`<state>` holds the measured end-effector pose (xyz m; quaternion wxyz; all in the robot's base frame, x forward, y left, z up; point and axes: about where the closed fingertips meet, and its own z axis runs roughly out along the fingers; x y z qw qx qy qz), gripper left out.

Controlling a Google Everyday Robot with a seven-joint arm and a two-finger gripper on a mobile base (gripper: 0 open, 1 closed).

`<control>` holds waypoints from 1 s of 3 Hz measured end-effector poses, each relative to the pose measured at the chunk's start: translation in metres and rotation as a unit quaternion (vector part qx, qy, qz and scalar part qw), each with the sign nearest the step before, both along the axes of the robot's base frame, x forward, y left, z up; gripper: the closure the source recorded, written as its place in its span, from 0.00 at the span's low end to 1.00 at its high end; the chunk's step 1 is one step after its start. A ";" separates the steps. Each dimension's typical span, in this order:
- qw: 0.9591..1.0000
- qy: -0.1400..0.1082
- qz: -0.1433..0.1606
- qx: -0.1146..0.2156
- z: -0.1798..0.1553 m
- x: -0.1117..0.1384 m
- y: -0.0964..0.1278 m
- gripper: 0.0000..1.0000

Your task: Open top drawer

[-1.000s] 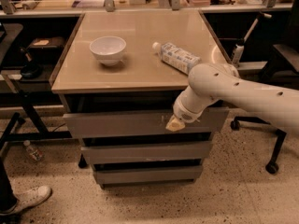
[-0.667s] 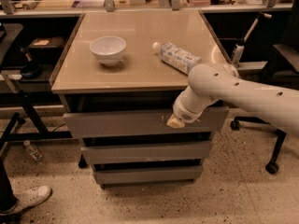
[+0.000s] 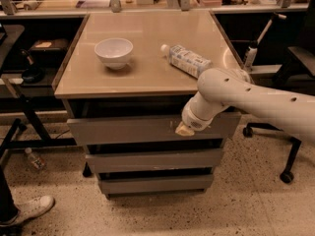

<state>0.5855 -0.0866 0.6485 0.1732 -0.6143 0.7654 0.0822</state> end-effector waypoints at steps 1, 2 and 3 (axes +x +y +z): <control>1.000 0.000 0.000 0.000 0.008 0.000 0.000 1.00; 1.000 0.000 0.000 0.000 0.015 0.000 0.000 1.00; 1.000 0.000 0.000 0.000 0.023 0.001 0.000 1.00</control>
Offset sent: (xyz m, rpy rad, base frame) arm -0.1049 -0.0664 0.0213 -0.0791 0.1400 -0.2632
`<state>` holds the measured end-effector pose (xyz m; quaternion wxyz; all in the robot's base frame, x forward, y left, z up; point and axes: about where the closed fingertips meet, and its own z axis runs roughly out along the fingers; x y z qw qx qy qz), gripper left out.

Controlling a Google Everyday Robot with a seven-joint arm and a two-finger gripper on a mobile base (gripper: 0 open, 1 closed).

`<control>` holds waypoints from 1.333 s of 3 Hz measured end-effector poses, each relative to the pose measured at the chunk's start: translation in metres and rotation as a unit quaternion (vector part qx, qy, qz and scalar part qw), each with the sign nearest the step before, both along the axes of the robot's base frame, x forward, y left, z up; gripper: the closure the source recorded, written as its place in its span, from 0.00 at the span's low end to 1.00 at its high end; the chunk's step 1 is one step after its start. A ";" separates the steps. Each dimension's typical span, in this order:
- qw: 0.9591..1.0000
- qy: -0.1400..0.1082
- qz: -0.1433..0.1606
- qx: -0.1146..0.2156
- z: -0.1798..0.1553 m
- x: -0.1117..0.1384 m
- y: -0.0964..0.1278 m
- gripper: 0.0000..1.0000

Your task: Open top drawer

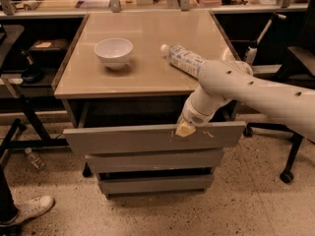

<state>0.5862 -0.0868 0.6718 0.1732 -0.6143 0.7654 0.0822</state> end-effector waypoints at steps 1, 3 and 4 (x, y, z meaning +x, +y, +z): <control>1.000 0.000 0.000 0.000 0.002 0.000 0.000 1.00; 0.999 0.027 -0.033 -0.009 0.002 -0.042 -0.020 1.00; 0.999 0.027 -0.033 -0.009 0.002 -0.043 -0.019 1.00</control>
Offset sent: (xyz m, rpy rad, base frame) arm -0.1641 -0.0803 0.0077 -0.0720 0.1979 -0.2453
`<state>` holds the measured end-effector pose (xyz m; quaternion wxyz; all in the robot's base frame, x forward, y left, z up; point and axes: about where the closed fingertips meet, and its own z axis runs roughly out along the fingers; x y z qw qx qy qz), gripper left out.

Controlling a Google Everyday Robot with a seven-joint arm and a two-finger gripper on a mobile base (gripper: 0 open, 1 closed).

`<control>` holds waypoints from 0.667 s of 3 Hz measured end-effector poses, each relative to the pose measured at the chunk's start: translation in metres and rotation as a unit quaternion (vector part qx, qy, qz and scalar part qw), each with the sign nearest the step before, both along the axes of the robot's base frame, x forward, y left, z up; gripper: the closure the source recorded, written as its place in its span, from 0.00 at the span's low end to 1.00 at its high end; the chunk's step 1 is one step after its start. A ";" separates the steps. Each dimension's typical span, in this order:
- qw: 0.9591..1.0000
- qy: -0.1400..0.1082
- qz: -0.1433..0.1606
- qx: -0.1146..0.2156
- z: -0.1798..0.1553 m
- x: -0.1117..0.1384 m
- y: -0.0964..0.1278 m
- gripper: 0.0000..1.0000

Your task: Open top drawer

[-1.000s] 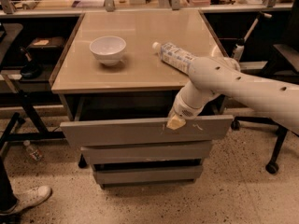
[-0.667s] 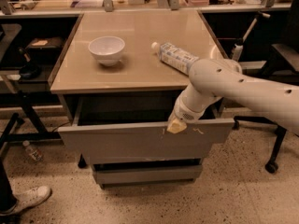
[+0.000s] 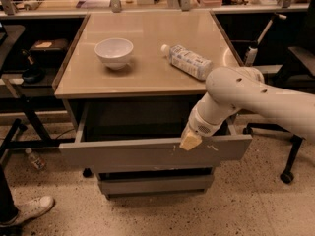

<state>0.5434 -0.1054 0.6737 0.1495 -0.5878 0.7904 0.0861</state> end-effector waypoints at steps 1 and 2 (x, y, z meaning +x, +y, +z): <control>1.000 0.012 -0.013 -0.003 0.000 -0.018 -0.004 1.00; 1.000 0.013 -0.012 -0.004 0.000 -0.012 -0.004 1.00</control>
Offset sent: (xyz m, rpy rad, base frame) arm -0.1646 -0.0686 -0.0004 -0.0609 0.2059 -0.1967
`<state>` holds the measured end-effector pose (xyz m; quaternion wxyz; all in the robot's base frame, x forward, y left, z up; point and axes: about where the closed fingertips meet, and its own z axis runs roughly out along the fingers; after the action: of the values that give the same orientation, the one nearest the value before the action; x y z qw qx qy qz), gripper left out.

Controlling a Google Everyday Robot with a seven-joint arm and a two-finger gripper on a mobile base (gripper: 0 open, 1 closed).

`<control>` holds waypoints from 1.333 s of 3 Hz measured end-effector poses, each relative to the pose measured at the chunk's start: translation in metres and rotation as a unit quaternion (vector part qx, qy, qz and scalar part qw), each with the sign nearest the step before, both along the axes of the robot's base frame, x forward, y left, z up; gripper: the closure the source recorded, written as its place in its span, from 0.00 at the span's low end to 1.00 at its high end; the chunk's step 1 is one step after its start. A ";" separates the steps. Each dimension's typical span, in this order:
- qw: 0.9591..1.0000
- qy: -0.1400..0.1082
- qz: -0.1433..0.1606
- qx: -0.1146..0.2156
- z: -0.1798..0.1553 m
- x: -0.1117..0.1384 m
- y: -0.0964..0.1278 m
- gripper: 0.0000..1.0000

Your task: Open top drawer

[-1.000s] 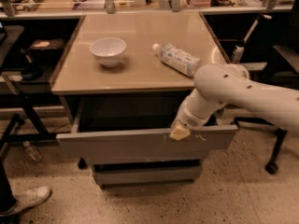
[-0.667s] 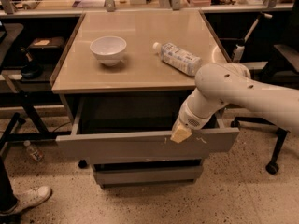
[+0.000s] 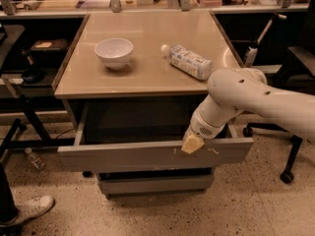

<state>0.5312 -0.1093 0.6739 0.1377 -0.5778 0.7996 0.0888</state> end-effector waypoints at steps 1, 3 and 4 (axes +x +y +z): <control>1.000 0.006 -0.004 -0.013 0.001 -0.006 -0.005 1.00; 1.000 0.013 -0.012 -0.019 0.001 -0.015 -0.008 1.00; 0.999 0.020 -0.018 -0.025 0.001 -0.026 -0.011 1.00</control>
Offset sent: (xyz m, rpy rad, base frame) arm -0.0830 -0.0635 -0.0017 -0.1279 0.1199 -0.1011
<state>0.5053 -0.1207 0.6747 0.1085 -0.5647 0.8144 0.0780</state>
